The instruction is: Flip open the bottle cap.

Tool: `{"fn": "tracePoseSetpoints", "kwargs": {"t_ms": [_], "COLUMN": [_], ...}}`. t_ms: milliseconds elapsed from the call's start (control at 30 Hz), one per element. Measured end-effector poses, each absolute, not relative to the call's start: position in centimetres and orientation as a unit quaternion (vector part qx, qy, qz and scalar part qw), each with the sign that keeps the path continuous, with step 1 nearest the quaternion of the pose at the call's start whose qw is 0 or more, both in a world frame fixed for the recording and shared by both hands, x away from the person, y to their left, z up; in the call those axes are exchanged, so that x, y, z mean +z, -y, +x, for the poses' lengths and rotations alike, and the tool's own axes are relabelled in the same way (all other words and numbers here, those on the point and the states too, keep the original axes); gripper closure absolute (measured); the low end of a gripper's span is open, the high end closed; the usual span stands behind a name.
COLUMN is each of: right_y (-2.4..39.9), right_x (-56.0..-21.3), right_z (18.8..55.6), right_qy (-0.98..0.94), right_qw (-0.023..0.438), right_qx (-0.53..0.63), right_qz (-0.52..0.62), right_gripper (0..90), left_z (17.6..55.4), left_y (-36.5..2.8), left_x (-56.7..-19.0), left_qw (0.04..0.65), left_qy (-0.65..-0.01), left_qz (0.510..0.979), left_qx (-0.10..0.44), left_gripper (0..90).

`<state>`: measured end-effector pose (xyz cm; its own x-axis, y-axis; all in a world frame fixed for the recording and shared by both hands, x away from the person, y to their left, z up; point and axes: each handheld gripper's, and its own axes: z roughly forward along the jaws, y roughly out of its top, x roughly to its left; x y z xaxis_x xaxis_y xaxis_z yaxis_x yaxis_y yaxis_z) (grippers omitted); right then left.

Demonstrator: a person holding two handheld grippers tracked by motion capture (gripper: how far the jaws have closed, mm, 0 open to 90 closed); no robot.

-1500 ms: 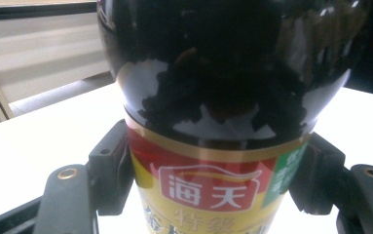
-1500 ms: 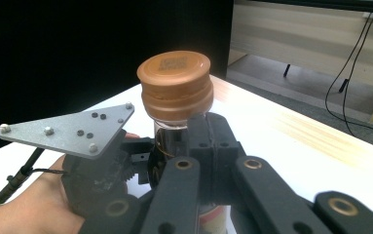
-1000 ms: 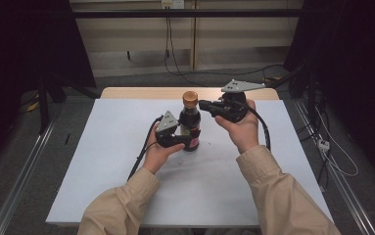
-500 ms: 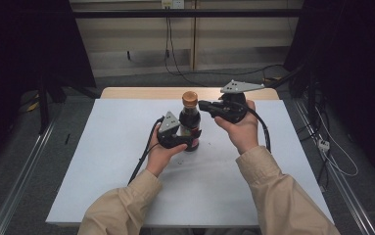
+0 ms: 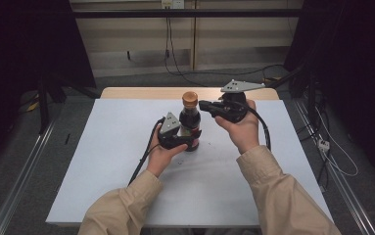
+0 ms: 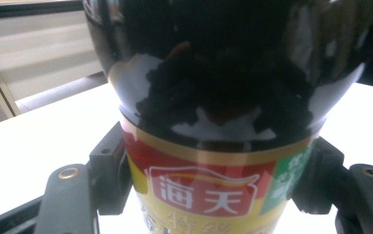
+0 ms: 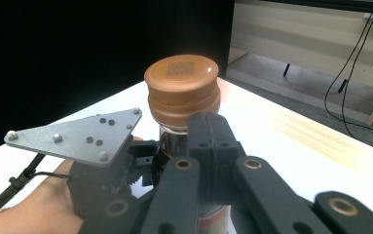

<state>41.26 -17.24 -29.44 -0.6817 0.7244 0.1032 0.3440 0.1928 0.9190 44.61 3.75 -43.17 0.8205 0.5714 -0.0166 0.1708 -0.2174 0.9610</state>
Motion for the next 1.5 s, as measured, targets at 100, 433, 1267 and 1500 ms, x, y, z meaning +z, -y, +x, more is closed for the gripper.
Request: {"fn": "tracePoseSetpoints", "kwargs": {"t_ms": [100, 433, 1267, 1500], "right_y": [17.1, 16.7, 16.4, 16.2], "right_x": [-29.2, -28.4, -28.0, -27.8], "right_z": [41.3, 41.4, 41.4, 41.4], "right_qy": [-0.753, -0.758, -0.770, -0.776], "right_qw": [0.182, 0.185, 0.184, 0.186], "right_qx": [0.524, 0.519, 0.510, 0.503], "right_qz": [0.353, 0.348, 0.338, 0.331], "right_gripper": [90.0, 90.0, 90.0, 90.0], "left_z": [44.6, 44.5, 44.5, 44.5], "left_y": [-3.7, -3.7, -3.8, -3.8], "left_x": [-43.2, -43.2, -43.1, -43.2], "left_qw": [0.578, 0.577, 0.573, 0.574], "left_qy": [-0.246, -0.250, -0.255, -0.255], "left_qz": [0.758, 0.758, 0.760, 0.759], "left_qx": [0.175, 0.174, 0.172, 0.171], "left_gripper": [30.8, 31.1, 31.8, 31.9]}}
